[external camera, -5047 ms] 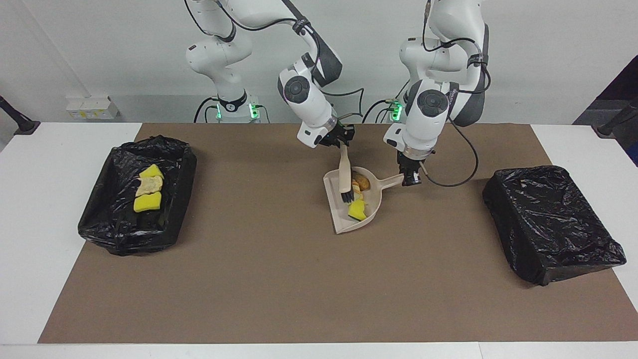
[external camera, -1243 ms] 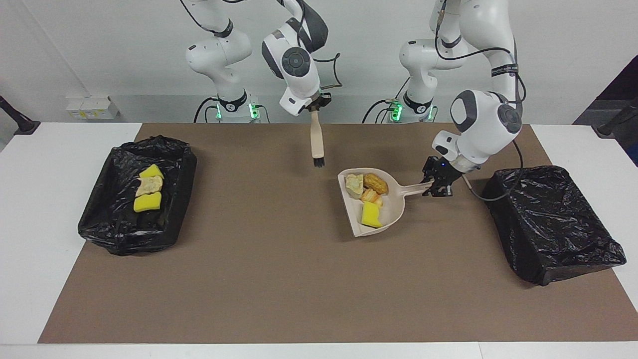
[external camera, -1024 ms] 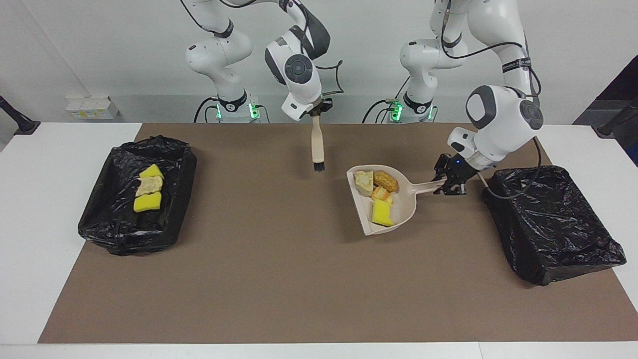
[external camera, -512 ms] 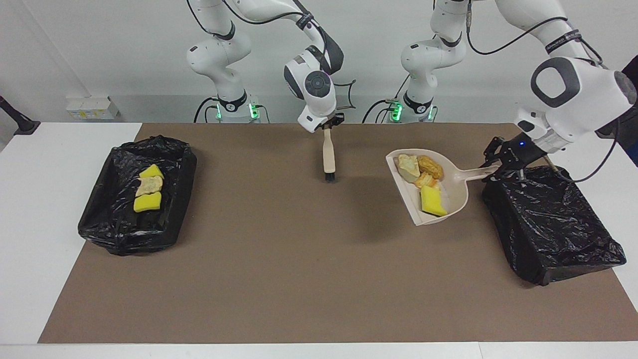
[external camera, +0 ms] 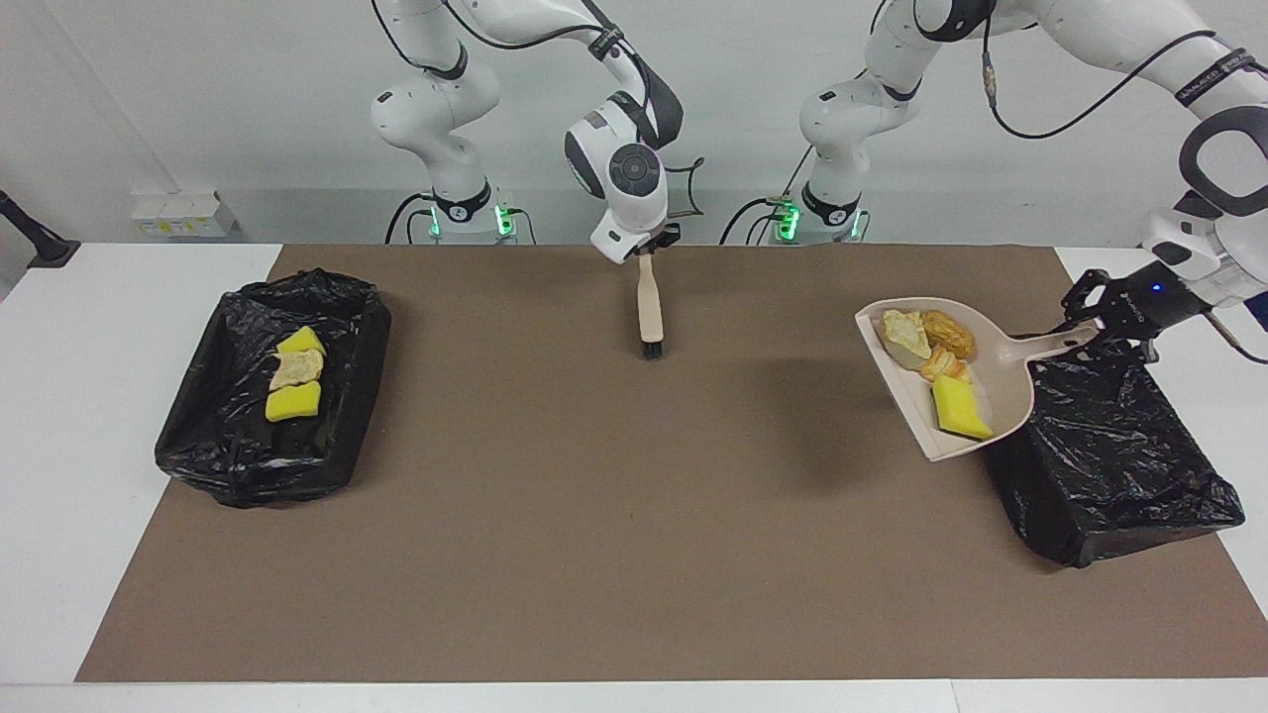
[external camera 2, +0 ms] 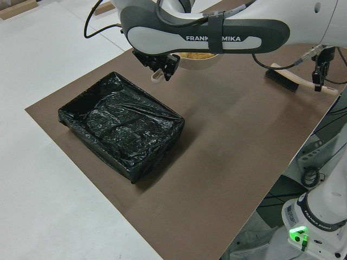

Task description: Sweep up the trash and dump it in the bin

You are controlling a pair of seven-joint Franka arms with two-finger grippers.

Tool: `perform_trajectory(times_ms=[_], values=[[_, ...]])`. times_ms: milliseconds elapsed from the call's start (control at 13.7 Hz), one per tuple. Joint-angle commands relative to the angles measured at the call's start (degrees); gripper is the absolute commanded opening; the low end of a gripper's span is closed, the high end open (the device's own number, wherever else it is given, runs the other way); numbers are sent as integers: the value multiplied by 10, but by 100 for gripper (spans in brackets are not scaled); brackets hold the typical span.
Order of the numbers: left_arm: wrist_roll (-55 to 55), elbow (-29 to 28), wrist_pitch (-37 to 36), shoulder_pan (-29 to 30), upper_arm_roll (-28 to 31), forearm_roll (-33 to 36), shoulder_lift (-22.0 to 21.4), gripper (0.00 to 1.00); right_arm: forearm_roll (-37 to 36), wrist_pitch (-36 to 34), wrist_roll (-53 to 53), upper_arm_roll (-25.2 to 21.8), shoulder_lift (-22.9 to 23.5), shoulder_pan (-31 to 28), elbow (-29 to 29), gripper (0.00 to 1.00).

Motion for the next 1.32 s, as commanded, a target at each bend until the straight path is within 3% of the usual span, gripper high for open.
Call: perform_trajectory(times_ms=[0, 439, 731, 805, 878, 951, 1243], values=[[14, 65, -32, 26, -3, 26, 34, 0, -16, 3, 19, 2, 1, -4, 2, 0], [53, 161, -33, 69, -5, 109, 81, 0, -40, 8, 19, 1, 34, -17, 51, 0], [112, 177, 5, 76, -1, 202, 85, 0, -40, 16, 20, 1, 40, -17, 48, 0], [118, 176, 21, 78, -1, 232, 85, 0, -40, 17, 20, 1, 39, -20, 45, 18], [117, 175, 42, 77, -4, 266, 82, 0, -40, 17, 20, 1, 39, -22, 45, 43], [114, 171, 67, 71, -7, 308, 79, 0, -40, 17, 20, 1, 39, -21, 45, 99], [37, 131, 137, 46, -8, 429, 65, 0, -75, 41, 15, -5, 35, -28, 56, 100]])
